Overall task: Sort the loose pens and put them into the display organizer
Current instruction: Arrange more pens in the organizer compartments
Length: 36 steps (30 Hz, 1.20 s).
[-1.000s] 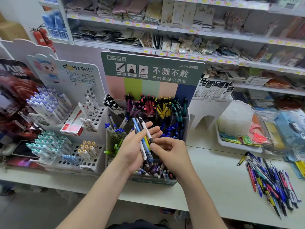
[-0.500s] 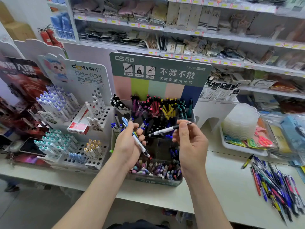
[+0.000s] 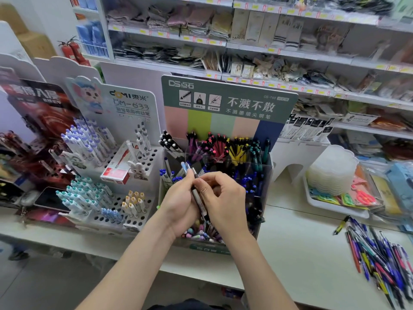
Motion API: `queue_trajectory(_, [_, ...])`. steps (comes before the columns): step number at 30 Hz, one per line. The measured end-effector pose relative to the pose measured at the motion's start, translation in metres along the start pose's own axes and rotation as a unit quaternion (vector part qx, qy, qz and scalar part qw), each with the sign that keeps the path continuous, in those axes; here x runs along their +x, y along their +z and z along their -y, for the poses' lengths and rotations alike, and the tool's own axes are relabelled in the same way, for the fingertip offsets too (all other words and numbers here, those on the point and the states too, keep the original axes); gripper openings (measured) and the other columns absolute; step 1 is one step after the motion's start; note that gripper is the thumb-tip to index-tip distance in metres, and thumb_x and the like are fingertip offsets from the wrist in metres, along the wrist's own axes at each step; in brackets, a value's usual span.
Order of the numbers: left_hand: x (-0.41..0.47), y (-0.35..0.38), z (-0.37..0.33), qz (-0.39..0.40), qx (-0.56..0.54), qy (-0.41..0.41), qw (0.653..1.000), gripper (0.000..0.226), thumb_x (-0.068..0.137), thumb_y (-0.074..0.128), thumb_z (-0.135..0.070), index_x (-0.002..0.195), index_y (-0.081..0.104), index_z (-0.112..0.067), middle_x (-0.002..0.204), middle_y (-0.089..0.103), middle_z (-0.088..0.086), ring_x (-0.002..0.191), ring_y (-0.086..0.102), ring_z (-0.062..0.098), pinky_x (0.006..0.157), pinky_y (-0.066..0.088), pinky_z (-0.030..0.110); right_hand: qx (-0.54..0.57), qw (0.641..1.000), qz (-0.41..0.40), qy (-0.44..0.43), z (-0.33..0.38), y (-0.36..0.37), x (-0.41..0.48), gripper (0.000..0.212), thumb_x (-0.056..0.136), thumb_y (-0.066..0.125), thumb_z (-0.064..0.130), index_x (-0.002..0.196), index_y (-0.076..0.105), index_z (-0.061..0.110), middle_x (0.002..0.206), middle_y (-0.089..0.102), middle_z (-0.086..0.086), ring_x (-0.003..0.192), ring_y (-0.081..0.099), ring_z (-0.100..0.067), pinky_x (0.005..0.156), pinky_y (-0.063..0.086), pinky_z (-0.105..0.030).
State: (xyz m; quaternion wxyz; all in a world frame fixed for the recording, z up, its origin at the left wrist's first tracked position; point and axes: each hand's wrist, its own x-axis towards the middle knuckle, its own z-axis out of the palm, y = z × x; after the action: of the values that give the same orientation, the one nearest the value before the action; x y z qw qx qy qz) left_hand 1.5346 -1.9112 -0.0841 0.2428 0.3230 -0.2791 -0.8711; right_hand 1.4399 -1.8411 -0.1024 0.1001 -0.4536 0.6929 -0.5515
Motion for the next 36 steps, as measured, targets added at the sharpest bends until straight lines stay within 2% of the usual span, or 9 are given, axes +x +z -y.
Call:
queue_trajectory(8, [0.01,-0.017,-0.021,-0.088,0.053,0.067,0.992,0.059,0.114,0.033,-0.05,0.117,0.064,0.001,0.11,0.077,0.024,0.106,0.076,0.032,0.093,0.059,0.05,-0.075,0.979,0.187,-0.036,0.003,0.004,-0.002,0.052,0.105,0.067,0.03,0.155,0.053,0.029,0.134,0.067,0.011,0.123,0.06,-0.003,0.107,0.047,-0.024])
queue_trajectory(11, [0.019,-0.025,-0.024,-0.082,0.074,0.092,0.99,0.062,0.114,0.036,-0.05,0.128,0.058,0.006,0.125,0.07,0.03,0.119,0.07,0.039,0.111,0.051,0.052,-0.14,0.966,0.211,-0.057,0.003,0.008,0.006,0.048,0.113,0.049,0.026,0.161,0.043,0.022,0.125,0.061,0.004,0.115,0.058,-0.009,0.101,0.049,-0.031])
queue_trajectory(13, [0.024,-0.03,-0.03,-0.082,0.076,0.109,0.988,0.057,0.112,0.039,-0.054,0.118,0.06,-0.002,0.1,0.067,0.019,0.094,0.066,0.032,0.096,0.053,0.042,-0.164,0.966,0.194,-0.052,0.01,0.009,0.015,0.048,0.115,0.041,0.025,0.162,0.038,0.02,0.125,0.057,0.002,0.11,0.056,-0.012,0.097,0.049,-0.033])
queue_trajectory(18, [0.031,-0.039,-0.049,-0.092,0.052,0.122,0.987,0.029,0.109,0.03,-0.023,0.12,0.056,-0.015,0.078,0.041,-0.002,0.069,0.032,0.015,0.067,0.029,0.033,-0.232,0.956,0.179,-0.001,0.029,0.009,0.074,0.037,0.113,0.043,0.018,0.148,0.037,0.01,0.133,0.062,-0.016,0.107,0.062,-0.027,0.087,0.051,-0.041])
queue_trajectory(21, [0.037,-0.042,-0.056,-0.116,0.056,0.128,0.983,0.041,0.103,0.027,-0.006,0.124,0.062,-0.013,0.084,0.045,0.0,0.072,0.036,0.016,0.067,0.031,0.03,-0.382,0.888,0.254,-0.022,0.043,0.015,0.115,0.007,0.108,0.051,0.01,0.112,0.047,0.006,0.105,0.062,-0.018,0.1,0.063,-0.046,0.076,0.052,-0.048])
queue_trajectory(24, [0.043,-0.046,-0.059,-0.134,0.063,0.13,0.98,0.044,0.106,0.027,-0.002,0.13,0.062,-0.014,0.087,0.051,-0.001,0.073,0.04,0.015,0.069,0.034,0.031,-0.474,0.81,0.346,-0.013,0.06,0.027,0.146,0.029,0.1,0.055,-0.002,0.082,0.037,0.012,0.084,0.043,-0.008,0.087,0.058,-0.042,0.07,0.046,-0.042])
queue_trajectory(28, [0.044,-0.047,-0.063,-0.143,0.102,0.151,0.973,0.037,0.109,0.033,0.002,0.126,0.06,-0.018,0.104,0.059,0.004,0.08,0.051,0.016,0.074,0.044,0.033,-0.516,0.771,0.371,-0.041,0.074,0.047,0.169,0.017,0.098,0.058,-0.004,0.099,0.05,0.011,0.095,0.041,-0.009,0.089,0.056,-0.04,0.074,0.048,-0.042])
queue_trajectory(32, [0.044,-0.045,-0.065,-0.163,0.154,0.174,0.959,0.035,0.11,0.038,0.0,0.123,0.061,-0.023,0.12,0.065,0.006,0.092,0.064,0.018,0.076,0.048,0.035,-0.488,0.791,0.36,-0.083,0.079,0.061,0.179,0.013,0.095,0.064,-0.001,0.096,0.055,0.007,0.089,0.048,-0.007,0.082,0.058,-0.031,0.058,0.04,-0.031])
queue_trajectory(36, [0.045,-0.045,-0.069,-0.158,0.217,0.186,0.945,0.034,0.11,0.038,-0.003,0.123,0.061,-0.025,0.124,0.066,0.0,0.106,0.072,0.017,0.076,0.05,0.035,-0.412,0.843,0.334,-0.092,0.058,0.068,0.18,0.029,0.1,0.069,0.015,0.128,0.068,0.01,0.122,0.067,-0.013,0.111,0.062,-0.033,0.091,0.055,-0.042])
